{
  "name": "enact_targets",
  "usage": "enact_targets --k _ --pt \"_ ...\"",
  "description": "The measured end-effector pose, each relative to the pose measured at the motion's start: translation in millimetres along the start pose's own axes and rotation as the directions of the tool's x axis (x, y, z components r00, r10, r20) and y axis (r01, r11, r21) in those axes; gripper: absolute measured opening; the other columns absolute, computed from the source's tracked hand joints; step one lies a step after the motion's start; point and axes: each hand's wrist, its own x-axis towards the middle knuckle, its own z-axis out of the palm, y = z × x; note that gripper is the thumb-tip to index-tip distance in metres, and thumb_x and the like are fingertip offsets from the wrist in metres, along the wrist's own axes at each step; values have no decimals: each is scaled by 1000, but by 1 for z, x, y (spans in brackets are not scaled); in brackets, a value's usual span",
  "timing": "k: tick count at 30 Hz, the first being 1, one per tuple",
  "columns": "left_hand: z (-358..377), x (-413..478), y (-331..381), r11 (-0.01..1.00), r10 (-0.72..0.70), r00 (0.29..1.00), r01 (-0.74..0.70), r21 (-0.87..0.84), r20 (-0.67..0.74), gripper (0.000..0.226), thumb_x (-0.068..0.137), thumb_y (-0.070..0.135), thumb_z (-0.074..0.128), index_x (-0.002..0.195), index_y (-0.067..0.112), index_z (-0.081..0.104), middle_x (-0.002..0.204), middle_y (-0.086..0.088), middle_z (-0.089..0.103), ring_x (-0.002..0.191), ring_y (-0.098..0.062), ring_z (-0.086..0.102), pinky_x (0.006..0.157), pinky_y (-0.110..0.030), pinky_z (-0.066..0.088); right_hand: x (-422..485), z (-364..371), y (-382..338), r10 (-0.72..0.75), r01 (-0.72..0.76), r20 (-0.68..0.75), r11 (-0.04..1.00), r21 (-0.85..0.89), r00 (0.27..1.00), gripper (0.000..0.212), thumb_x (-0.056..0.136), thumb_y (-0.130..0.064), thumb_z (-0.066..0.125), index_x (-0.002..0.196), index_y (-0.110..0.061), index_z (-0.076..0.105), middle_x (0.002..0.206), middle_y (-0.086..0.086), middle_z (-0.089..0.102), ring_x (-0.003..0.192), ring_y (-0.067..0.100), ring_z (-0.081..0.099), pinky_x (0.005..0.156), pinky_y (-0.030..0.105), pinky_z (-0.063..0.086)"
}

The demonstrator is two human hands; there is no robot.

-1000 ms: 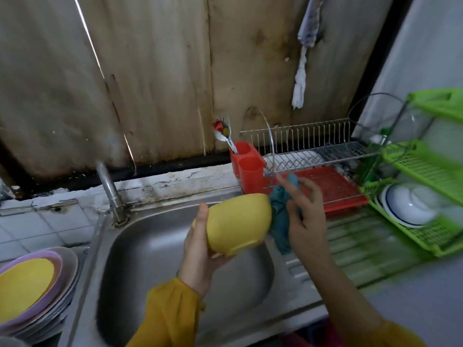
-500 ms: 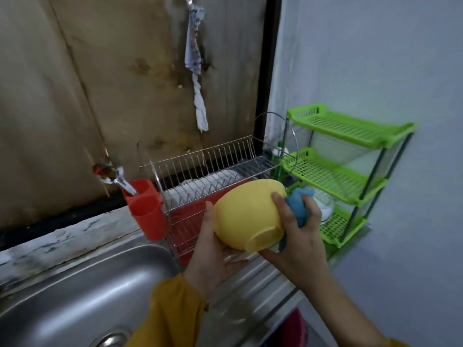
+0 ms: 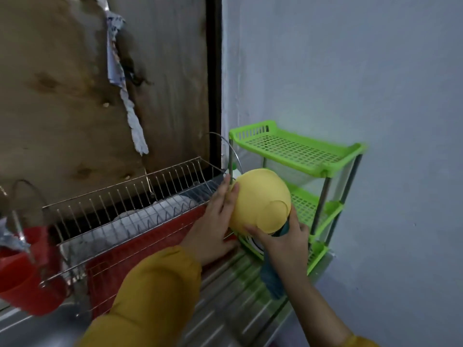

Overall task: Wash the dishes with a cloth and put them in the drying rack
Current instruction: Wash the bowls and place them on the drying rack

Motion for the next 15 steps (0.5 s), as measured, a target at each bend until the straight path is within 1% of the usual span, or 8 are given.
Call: enact_targets --k 1,3,6,7,9,12,13,15 --pt "4 11 -1 998 19 1000 -18 59 -24 118 82 26 77 150 28 -19 157 14 -29 148 -6 -13 116 -33 24 6 1 2 21 -21 -3 1000 14 1000 125 48 -68 77 154 -29 22 134 7 34 122 28 46 94 40 42" --pt "10 33 -2 995 5 998 1 104 -56 115 81 31 77 153 20 -12 163 5 -11 150 -16 4 116 -40 29 17 2 6 24 -22 -39 999 34 999 117 59 -62 79 155 -27 20 135 7 34 121 27 45 91 34 40" --pt "11 66 -9 991 -65 998 67 111 -26 117 77 45 78 155 18 -5 162 -1 4 147 -21 16 116 -41 31 30 3 7 -85 86 -88 996 -2 992 96 79 -48 74 155 -27 19 131 5 34 109 18 45 78 21 31" --pt "10 75 -12 989 -69 998 70 128 -11 118 75 49 78 155 17 -3 162 -2 7 146 -22 18 117 -39 27 33 4 7 -139 136 -76 990 -37 987 91 82 -45 72 154 -28 19 127 2 32 101 14 43 75 19 31" --pt "11 93 -13 978 -53 999 50 204 10 117 75 52 77 155 13 2 161 -6 15 144 -24 20 118 -35 18 41 6 9 -205 202 -18 975 -96 979 84 87 -40 69 154 -29 19 123 0 30 85 10 43 70 23 37" --pt "22 117 -10 926 -50 998 32 376 39 116 74 67 69 155 12 8 160 -4 19 144 -21 21 116 -33 6 59 7 13 -153 160 56 976 -146 987 79 92 -28 63 154 -28 15 126 6 30 68 12 46 66 36 47" --pt "27 125 -10 903 -76 995 41 428 65 115 74 71 65 156 13 8 161 -3 18 145 -19 18 116 -35 2 65 7 14 -133 142 68 977 -160 989 78 93 -25 61 155 -27 13 127 8 29 66 15 47 64 38 47" --pt "33 137 -14 860 -141 983 61 507 120 112 75 76 59 155 13 11 162 -1 16 148 -17 10 114 -41 -2 75 5 15 -111 125 87 976 -178 990 77 94 -18 58 155 -25 13 129 10 27 61 16 46 57 31 41"
